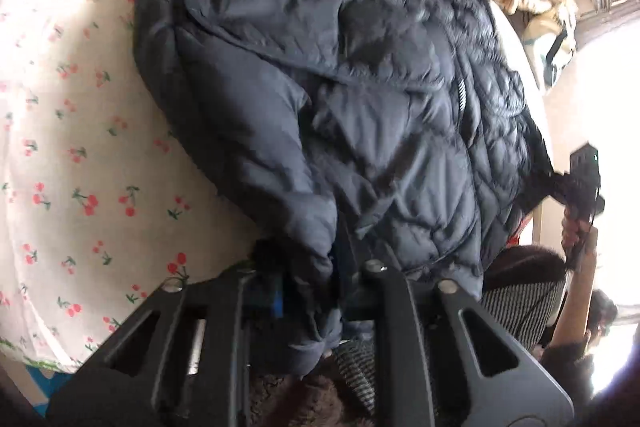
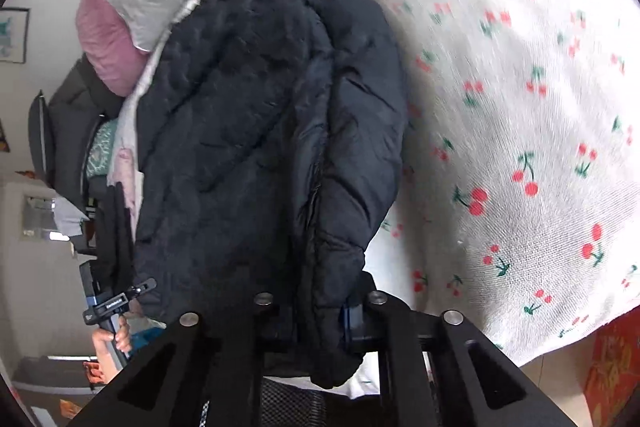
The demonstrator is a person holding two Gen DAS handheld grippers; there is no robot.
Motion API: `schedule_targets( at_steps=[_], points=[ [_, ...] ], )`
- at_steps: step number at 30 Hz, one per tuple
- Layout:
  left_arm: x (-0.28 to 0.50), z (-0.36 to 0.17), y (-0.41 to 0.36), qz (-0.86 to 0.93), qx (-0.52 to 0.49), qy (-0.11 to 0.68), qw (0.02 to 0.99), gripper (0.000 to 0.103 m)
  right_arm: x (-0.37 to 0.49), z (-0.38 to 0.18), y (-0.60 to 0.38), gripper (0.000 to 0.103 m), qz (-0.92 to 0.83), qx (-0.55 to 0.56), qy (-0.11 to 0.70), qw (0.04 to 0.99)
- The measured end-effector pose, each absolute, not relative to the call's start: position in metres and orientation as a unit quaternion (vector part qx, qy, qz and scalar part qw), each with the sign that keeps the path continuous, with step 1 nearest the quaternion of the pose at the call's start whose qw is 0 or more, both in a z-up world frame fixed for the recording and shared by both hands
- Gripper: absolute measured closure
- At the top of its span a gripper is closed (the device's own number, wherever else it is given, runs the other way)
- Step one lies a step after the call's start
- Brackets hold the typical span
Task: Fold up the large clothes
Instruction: 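Grasp the jacket hem with the right gripper while the left gripper grasps beside it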
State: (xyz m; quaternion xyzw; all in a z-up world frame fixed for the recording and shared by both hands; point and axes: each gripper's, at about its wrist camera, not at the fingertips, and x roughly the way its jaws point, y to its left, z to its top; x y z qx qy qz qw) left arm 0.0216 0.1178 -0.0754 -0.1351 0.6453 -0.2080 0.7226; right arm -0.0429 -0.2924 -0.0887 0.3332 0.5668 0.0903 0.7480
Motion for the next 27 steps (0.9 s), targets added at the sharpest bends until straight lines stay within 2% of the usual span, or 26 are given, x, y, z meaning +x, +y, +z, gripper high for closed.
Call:
schedule_targets(
  at_steps=[8,14,21,27],
  points=[
    [-0.004,0.013,0.121,-0.272,-0.191,0.515,0.790,0.091,-0.062,-0.023,-0.285,0.093,0.137,0.338,0.489,0.792],
    [-0.031,0.064,0.121,-0.328,-0.198,0.455,0.804,0.091,-0.092,0.026,-0.287,0.093,0.168,0.335,0.439,0.817],
    [-0.062,0.099,0.108,-0.403,-0.210,0.411,0.790,0.092,-0.141,0.081,-0.301,0.093,0.188,0.319,0.385,0.845],
    [-0.054,0.109,0.109,-0.387,-0.212,0.391,0.808,0.092,-0.135,0.106,-0.307,0.093,0.174,0.306,0.368,0.860]
  ],
)
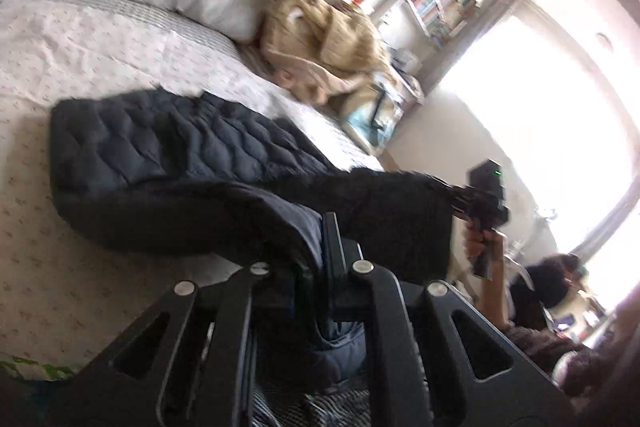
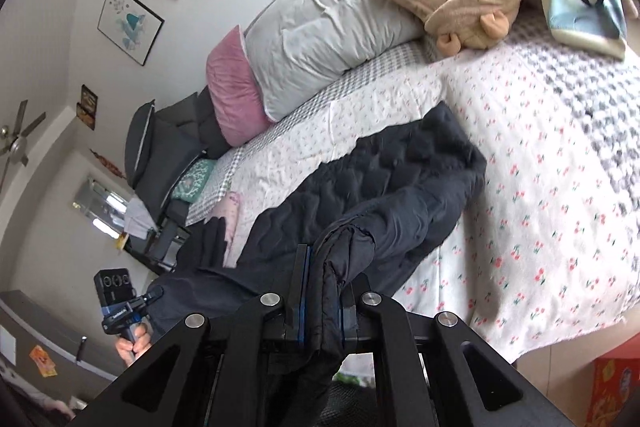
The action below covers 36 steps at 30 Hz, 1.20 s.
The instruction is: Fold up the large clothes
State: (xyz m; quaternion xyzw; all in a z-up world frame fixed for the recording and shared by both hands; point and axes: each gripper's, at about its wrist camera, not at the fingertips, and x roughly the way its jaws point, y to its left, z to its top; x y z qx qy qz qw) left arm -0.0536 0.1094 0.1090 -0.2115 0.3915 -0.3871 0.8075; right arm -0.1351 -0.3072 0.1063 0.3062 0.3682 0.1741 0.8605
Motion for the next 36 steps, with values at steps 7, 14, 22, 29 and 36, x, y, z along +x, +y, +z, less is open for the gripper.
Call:
schedule_targets(
  at_steps=[7,14,22,29,36],
  points=[
    [0.004,0.098,0.124,-0.277,-0.246,0.381,0.847,0.092,-0.074,0.091,-0.304,0.093,0.113,0.306,0.357,0.875],
    [0.085,0.064,0.121,-0.171,-0.252,0.397,0.866,0.091,0.008,0.055,-0.304,0.093,0.049,0.324,0.350,0.878],
    [0.142,-0.030,0.123,-0.089,-0.231,0.465,0.850,0.090,0.059,-0.030,-0.301,0.091,0.025,0.297,0.381,0.876],
    [0.171,-0.081,0.110,-0.083,-0.187,0.493,0.846,0.087,0.107,-0.068,-0.272,0.089,-0.034,0.171,0.468,0.866],
    [0.174,-0.078,0.093,-0.061,-0.134,0.512,0.846,0.086,0.113,-0.071,-0.275,0.084,-0.027,0.175,0.479,0.859]
  ],
)
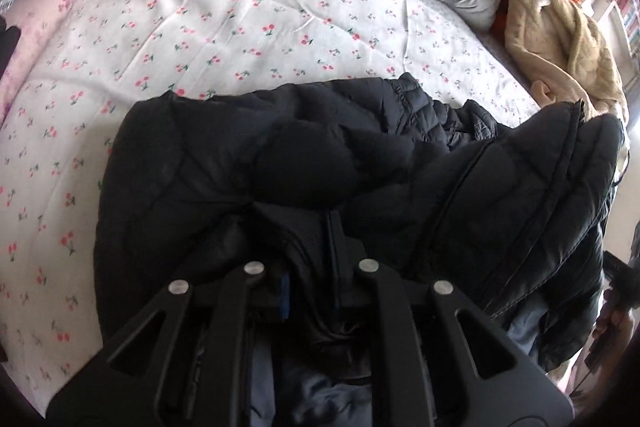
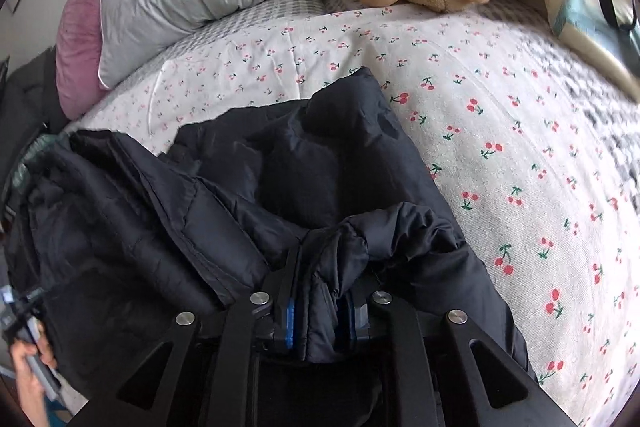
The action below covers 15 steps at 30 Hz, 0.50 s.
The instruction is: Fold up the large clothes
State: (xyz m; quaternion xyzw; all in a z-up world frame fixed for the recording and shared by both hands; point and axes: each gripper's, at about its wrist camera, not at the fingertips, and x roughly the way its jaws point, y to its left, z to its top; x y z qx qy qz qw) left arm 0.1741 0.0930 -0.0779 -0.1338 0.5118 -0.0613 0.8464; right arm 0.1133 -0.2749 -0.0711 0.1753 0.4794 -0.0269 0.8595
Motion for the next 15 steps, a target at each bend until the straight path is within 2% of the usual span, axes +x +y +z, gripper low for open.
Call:
schedule_targets(
  at_steps=[3,4,5,7,10,15],
  points=[
    [0.169,-0.070,0.099,-0.058,-0.145,0.524,0.837,0.083,0.108,-0.065,-0.283,0.075,-0.010,0.209,0.468,0.858],
    [0.166,-0.067,0.102,-0.059,-0.149,0.524,0.837,0.080,0.107,-0.061,-0.284,0.065,-0.006,0.218,0.464,0.859],
    [0.162,-0.063,0.105,-0.061,-0.155,0.523,0.836,0.078,0.103,-0.054,-0.286,0.039,0.004,0.232,0.454,0.860],
    [0.155,-0.057,0.111,-0.065,-0.167,0.524,0.833,0.074,0.094,-0.044,-0.287,0.014,0.023,0.253,0.430,0.866],
    [0.143,-0.051,0.119,-0.066,-0.179,0.539,0.820,0.069,0.079,-0.024,-0.285,0.014,0.037,0.260,0.397,0.879],
    [0.119,-0.039,0.121,-0.076,-0.176,0.528,0.827,0.063,0.056,-0.004,-0.260,0.014,0.043,0.192,0.378,0.905]
  ],
)
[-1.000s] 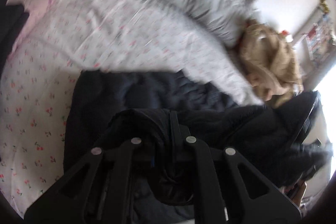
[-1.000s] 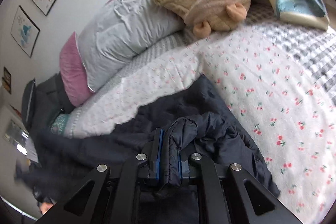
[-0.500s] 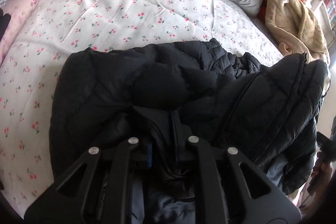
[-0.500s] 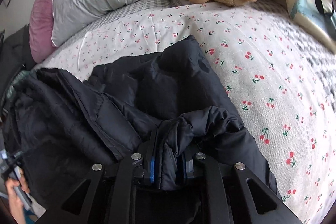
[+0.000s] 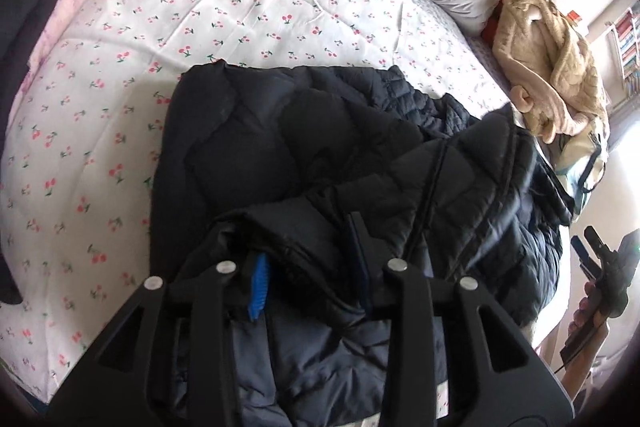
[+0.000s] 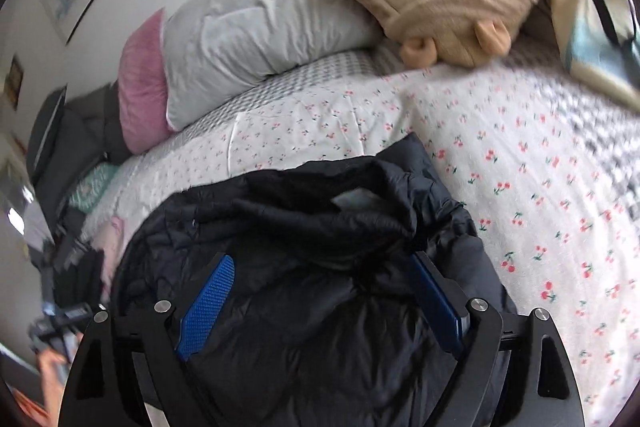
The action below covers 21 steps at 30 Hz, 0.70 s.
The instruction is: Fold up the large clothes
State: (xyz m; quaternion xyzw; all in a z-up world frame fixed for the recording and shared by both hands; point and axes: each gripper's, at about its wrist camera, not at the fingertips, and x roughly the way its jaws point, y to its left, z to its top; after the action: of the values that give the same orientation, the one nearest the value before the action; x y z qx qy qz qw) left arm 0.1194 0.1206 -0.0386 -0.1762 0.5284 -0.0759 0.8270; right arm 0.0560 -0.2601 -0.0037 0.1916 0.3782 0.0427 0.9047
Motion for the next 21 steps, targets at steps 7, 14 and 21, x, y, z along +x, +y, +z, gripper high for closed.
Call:
schedule_targets(
  at_steps=[7,14,21],
  points=[
    [0.099,-0.012,0.128,-0.102,-0.199,0.482,0.847,0.009,0.043,-0.005,-0.234,0.014,0.035,0.114,0.395,0.911],
    [0.078,0.019,0.125,-0.062,-0.110,0.373,0.919,0.001,0.045,-0.012,-0.258,0.014,-0.012,0.119,0.386,0.915],
    [0.110,-0.034,0.118,-0.069,-0.085,0.430,0.896,0.001,0.070,-0.032,-0.271,0.014,-0.056,0.075,0.388,0.917]
  ],
)
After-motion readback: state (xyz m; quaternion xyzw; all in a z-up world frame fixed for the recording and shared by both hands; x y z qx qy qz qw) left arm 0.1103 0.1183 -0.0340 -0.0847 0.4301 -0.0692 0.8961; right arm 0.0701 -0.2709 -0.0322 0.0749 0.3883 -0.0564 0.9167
